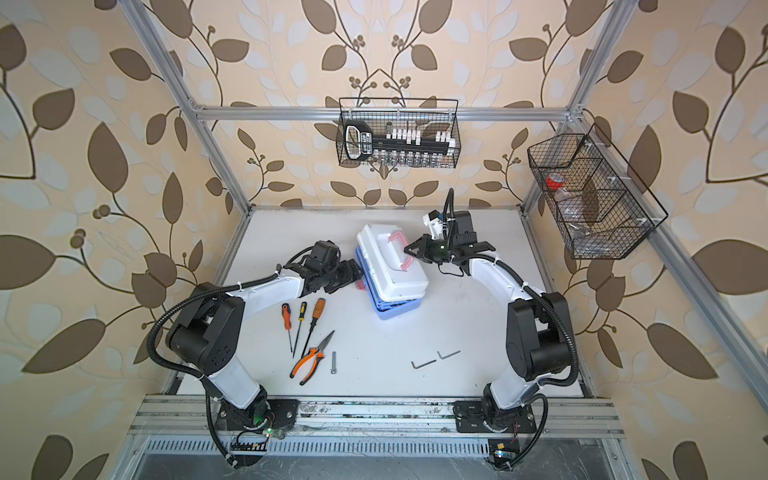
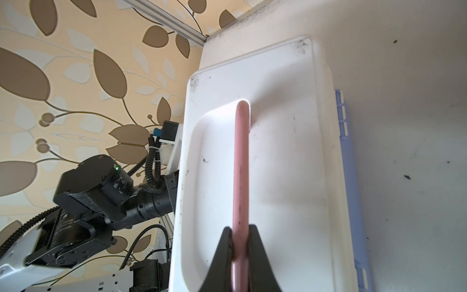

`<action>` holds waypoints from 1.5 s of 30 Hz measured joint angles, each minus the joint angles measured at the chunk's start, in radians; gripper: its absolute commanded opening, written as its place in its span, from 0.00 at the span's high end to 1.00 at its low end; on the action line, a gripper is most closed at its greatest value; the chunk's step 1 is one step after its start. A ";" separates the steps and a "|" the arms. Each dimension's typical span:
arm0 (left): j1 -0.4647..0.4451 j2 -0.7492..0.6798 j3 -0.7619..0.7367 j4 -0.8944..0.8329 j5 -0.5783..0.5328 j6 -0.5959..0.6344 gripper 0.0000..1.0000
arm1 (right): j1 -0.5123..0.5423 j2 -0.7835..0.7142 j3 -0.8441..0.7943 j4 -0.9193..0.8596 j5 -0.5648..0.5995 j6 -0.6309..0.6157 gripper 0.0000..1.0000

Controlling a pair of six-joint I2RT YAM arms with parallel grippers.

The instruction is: Pack the tool kit

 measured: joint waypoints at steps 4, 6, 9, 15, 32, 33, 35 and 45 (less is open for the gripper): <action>0.000 0.003 0.000 0.006 0.000 -0.001 0.21 | -0.010 0.000 0.000 0.002 -0.003 0.001 0.90; 0.000 0.003 0.000 0.008 0.000 -0.001 0.21 | -0.015 0.000 0.000 0.002 -0.004 0.002 0.90; 0.000 0.005 0.000 0.016 0.000 -0.001 0.21 | -0.016 0.000 -0.002 0.006 -0.005 0.004 0.90; 0.000 0.037 0.012 0.039 0.008 -0.006 0.21 | -0.018 0.000 -0.007 0.012 -0.007 0.006 0.90; 0.001 0.061 0.017 0.111 0.076 -0.048 0.19 | -0.023 0.023 -0.018 0.033 -0.011 0.012 0.91; 0.000 0.061 0.017 0.113 0.079 -0.051 0.19 | -0.023 0.023 -0.018 0.034 -0.010 0.013 0.91; 0.000 0.063 0.017 0.121 0.084 -0.054 0.19 | -0.023 0.025 -0.019 0.037 -0.011 0.013 0.90; 0.000 0.096 0.023 0.180 0.105 -0.062 0.19 | -0.042 0.025 -0.021 0.047 -0.020 0.025 0.91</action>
